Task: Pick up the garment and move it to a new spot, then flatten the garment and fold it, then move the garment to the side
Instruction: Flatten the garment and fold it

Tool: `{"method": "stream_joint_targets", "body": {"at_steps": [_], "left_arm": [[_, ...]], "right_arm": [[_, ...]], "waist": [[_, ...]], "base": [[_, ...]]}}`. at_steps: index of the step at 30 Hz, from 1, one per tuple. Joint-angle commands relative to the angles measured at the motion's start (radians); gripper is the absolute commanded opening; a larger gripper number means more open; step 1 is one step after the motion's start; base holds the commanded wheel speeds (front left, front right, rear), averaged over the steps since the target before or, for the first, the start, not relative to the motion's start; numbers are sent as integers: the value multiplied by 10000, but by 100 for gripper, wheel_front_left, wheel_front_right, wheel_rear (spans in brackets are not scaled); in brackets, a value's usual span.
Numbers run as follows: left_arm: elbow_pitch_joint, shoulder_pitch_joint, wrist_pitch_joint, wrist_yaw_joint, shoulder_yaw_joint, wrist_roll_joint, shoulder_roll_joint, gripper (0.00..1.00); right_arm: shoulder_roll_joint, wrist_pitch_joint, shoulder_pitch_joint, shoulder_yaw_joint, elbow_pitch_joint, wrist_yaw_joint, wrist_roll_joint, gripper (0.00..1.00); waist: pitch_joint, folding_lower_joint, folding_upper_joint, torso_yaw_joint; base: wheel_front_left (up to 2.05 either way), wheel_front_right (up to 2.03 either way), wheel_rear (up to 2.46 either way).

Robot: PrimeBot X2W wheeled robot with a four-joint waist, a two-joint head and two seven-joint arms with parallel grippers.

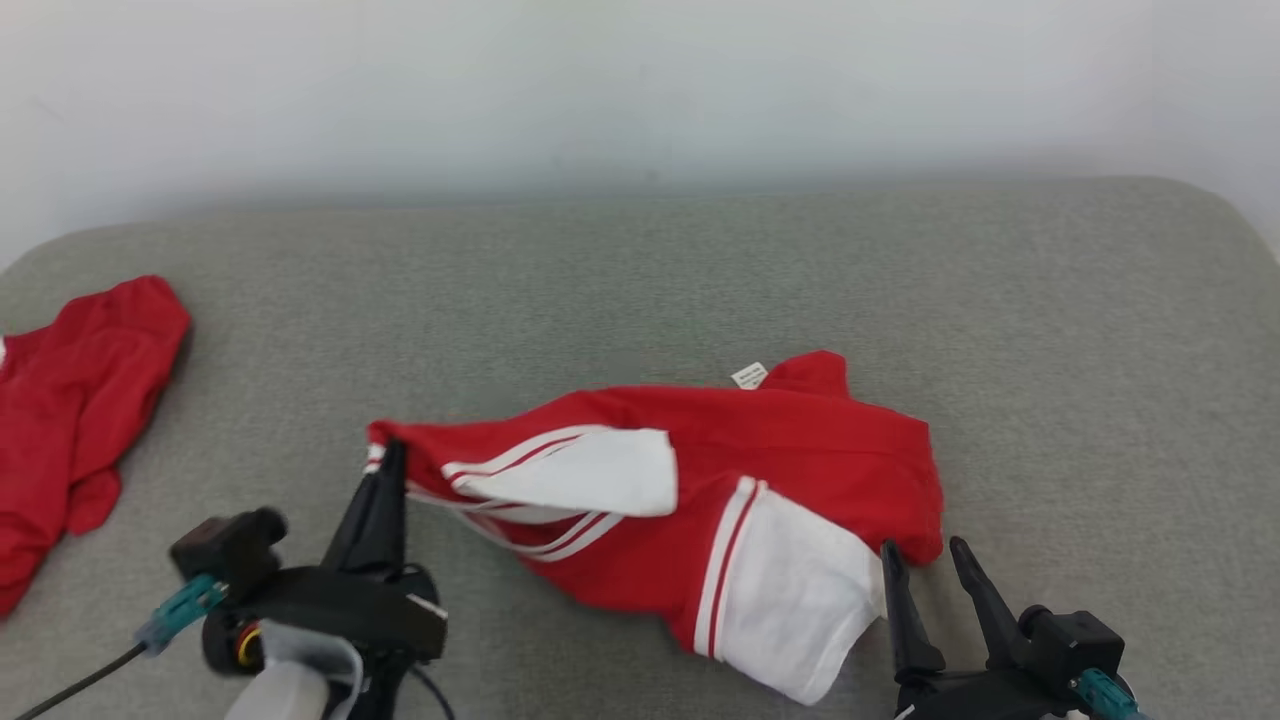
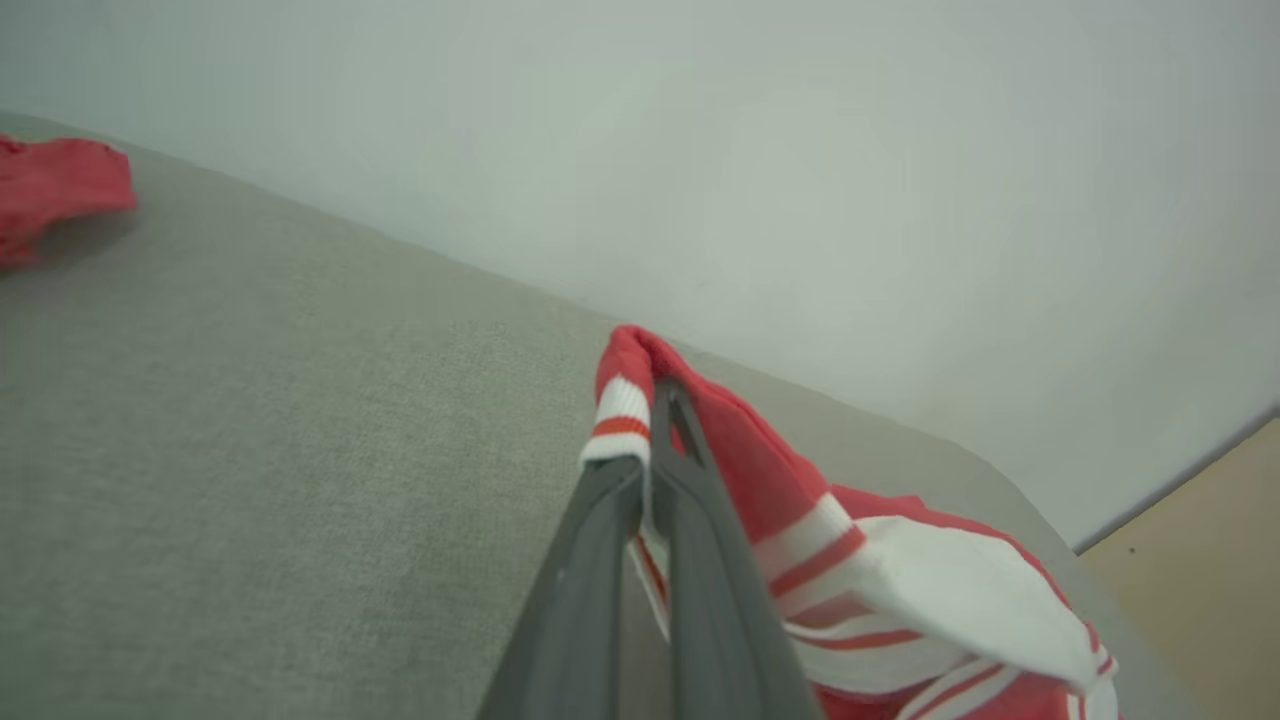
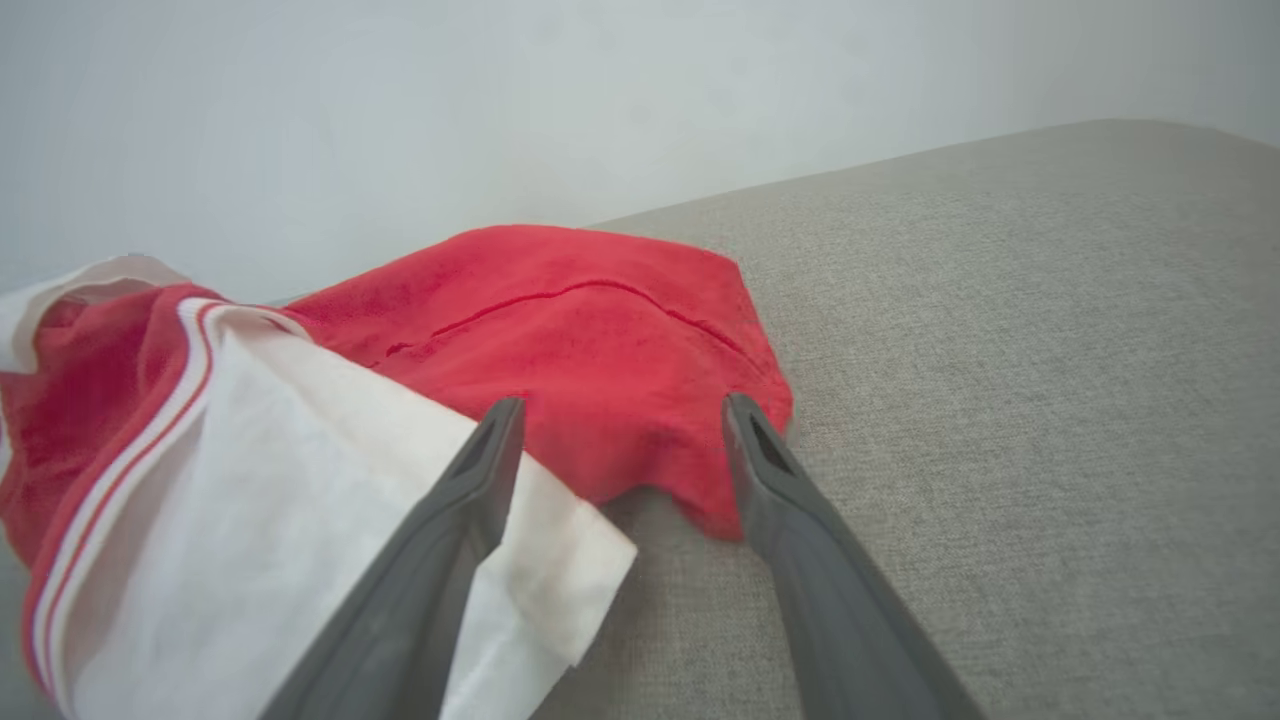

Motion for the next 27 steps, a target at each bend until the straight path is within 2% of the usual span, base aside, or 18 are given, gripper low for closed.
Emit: {"method": "stream_joint_targets", "body": {"at_steps": [1, 4, 8, 10, 11, 12, 13, 19, 21, 25, 27], "left_arm": [[-14, 208, -33, 38, 192, -148, 11, 0], [138, 480, -33, 102, 736, -318, 23, 0], [559, 322, -33, 160, 1268, 7, -145, 0], [887, 127, -33, 184, 1361, 341, -207, 22], [1071, 42, -33, 215, 1394, 444, -282, 37], [1258, -66, -33, 295, 1447, 574, -305, 56], [1444, -174, -33, 397, 1506, 739, -321, 100], [1977, -151, -33, 1456, 2028, 2020, -166, 100], [1914, 94, -33, 1662, 2274, 2281, -170, 100], [1535, 599, -33, 1735, 2679, 2560, -278, 100], [1321, 904, -33, 1552, 2856, 2441, -452, 100]], "right_arm": [[13, -8, -64, 30, -15, 34, -52, 100], [13, -9, -69, 73, -9, 34, -24, 100], [13, -9, -136, 139, 3, 34, -41, 100], [13, -9, -198, 176, 8, 35, -47, 100], [11, -9, -220, 195, 18, 35, -48, 100], [13, -9, -244, 226, 30, 35, -48, 100], [13, -9, -259, 236, 41, 35, -46, 100], [13, -9, -170, 185, 39, 35, -70, 100], [13, -9, -106, 106, 26, 35, -98, 100], [14, -9, -1, -39, 4, 35, -138, 100], [14, -9, 38, -79, -15, 35, -156, 100]], "waist": [[41, -1, -1, 250], [64, -1, -1, 346], [144, -1, -1, 378], [186, -1, -1, 344], [203, -1, -1, 317], [217, -1, -1, 271], [224, -1, -1, 233], [175, -1, -1, -47], [154, -1, -1, -86], [87, -1, -1, -46], [42, -1, -1, 29]], "base": [[0, 0, 0], [0, 0, 0], [0, 0, 0], [0, 0, 0], [0, 0, 0], [0, 0, 0], [0, 0, 0], [0, 0, 0], [0, 0, 0], [0, 0, 0], [0, 0, 0]]}}
